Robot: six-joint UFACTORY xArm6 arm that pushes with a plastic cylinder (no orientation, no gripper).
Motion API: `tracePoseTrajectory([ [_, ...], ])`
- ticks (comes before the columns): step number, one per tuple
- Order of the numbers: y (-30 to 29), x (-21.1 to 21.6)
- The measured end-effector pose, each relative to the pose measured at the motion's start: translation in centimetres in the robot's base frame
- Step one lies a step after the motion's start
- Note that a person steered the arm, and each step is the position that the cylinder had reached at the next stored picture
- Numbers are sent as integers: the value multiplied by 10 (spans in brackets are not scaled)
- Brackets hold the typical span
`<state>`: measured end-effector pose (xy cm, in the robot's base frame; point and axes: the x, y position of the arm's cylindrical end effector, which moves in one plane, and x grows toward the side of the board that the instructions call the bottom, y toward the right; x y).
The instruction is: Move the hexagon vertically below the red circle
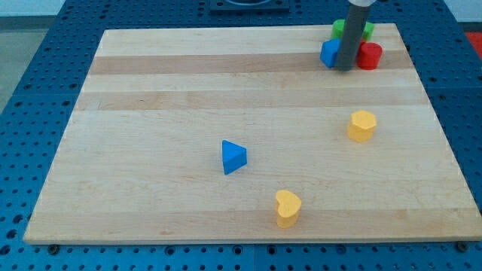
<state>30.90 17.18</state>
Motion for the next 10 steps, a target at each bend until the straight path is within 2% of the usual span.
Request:
tracePoseTrajectory([
  [1, 0, 5],
  [2, -2, 45],
  [4, -42, 199],
  [5, -42, 244],
  [6, -30, 252],
  [7, -9, 175],
  [9, -7, 94],
  [10, -6, 37],
])
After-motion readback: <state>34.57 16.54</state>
